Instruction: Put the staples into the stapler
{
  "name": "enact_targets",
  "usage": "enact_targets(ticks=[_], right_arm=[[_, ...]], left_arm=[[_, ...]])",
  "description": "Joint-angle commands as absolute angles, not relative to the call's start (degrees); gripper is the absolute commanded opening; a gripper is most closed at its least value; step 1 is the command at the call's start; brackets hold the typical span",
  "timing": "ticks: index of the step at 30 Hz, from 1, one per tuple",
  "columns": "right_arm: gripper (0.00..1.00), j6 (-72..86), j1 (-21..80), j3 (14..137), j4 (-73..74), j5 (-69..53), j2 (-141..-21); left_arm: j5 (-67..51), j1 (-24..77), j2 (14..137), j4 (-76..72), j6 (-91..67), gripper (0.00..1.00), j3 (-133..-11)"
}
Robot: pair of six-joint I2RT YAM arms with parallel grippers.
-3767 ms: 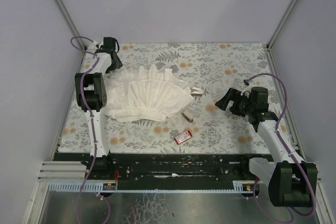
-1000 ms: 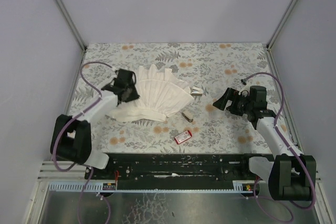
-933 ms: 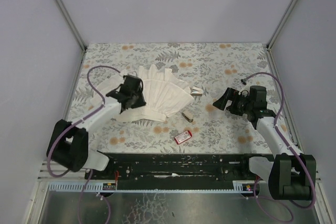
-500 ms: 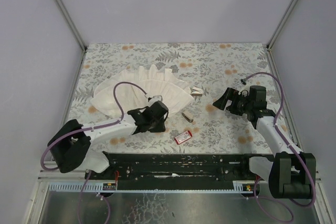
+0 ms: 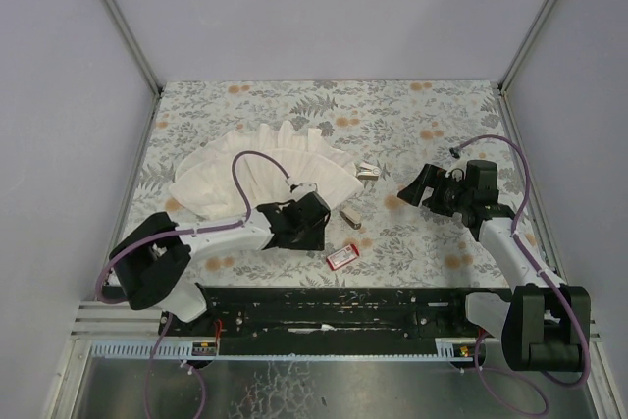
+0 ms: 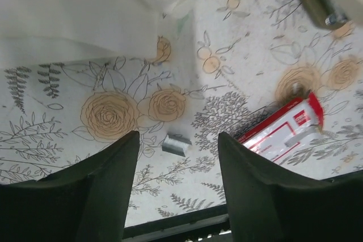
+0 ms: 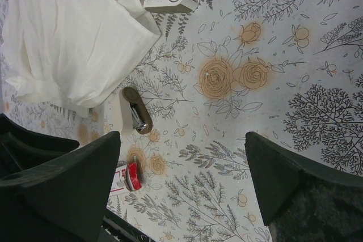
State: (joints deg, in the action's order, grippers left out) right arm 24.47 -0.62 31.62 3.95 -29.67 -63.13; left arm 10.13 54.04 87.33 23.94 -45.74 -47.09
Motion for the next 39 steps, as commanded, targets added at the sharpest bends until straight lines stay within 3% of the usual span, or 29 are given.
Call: enact_targets(ticks=[1, 5, 10, 19, 28, 39], right_arm=[[0.97, 24.43, -0.31, 31.9, 2.06, -31.29, -63.41], [0.97, 24.37, -0.27, 32.08, 2.18, -31.76, -63.55], [0.97, 24.26, -0.22, 32.08, 2.28, -31.63, -63.07], [0.97, 23.9, -0.29, 32.16, 2.92, -30.61, -61.55], [0.97, 23.82, -0.28, 32.01, 4.22, -30.43, -59.5], [0.97, 23.6, -0.25, 31.91, 4.19, -30.16, -61.09]], left_arm=[[14.98, 54.23, 86.73, 28.48, -42.89, 0.61, -52.67], [16.97, 49.91, 85.46, 33.6, -37.18, 0.65, -59.16], [17.33, 31.85, 85.05, 33.49, -28.07, 0.64, -66.61], [14.77, 2.65, 105.95, 27.95, -27.19, 0.55, -84.18], [16.08, -5.71, 126.38, 32.18, -25.55, 0.48, -107.05], [17.18, -8.53, 132.96, 33.22, -23.81, 0.43, -112.75]])
